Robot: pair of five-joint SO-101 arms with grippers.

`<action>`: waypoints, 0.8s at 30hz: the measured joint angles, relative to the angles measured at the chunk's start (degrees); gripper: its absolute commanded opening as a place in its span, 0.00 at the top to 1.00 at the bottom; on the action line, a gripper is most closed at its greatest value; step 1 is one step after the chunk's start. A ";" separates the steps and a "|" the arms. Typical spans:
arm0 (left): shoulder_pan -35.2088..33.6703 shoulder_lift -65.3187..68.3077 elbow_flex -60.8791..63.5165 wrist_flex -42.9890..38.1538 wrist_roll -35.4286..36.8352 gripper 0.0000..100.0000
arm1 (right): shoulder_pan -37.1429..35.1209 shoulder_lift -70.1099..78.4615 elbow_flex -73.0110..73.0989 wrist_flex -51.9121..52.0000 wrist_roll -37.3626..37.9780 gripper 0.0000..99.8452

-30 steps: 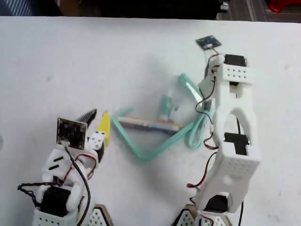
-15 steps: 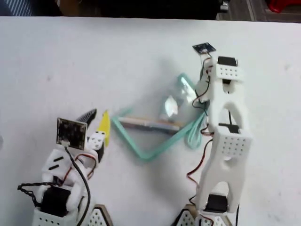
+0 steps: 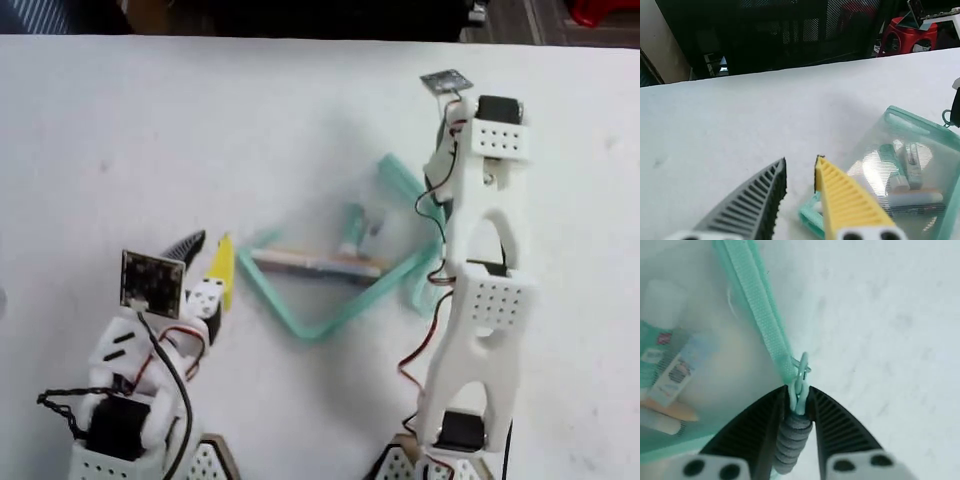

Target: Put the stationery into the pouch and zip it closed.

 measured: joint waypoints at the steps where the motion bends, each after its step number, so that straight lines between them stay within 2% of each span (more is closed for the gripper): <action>1: 0.00 0.00 0.00 0.00 0.00 0.81 | 0.00 -1.05 0.00 0.00 0.00 0.98; 8: 3.87 0.00 0.00 0.09 0.00 0.79 | -0.18 -12.92 1.14 0.35 0.00 0.98; 14: 4.13 0.00 0.00 0.09 0.00 0.79 | -1.14 -28.48 13.36 0.35 0.79 0.98; 21: 4.13 0.00 -0.09 0.88 0.00 0.80 | -8.35 -50.11 27.60 0.35 3.52 0.98; 24: 4.66 0.00 -3.87 6.59 -1.14 0.79 | -12.57 -58.81 32.18 0.35 5.27 0.98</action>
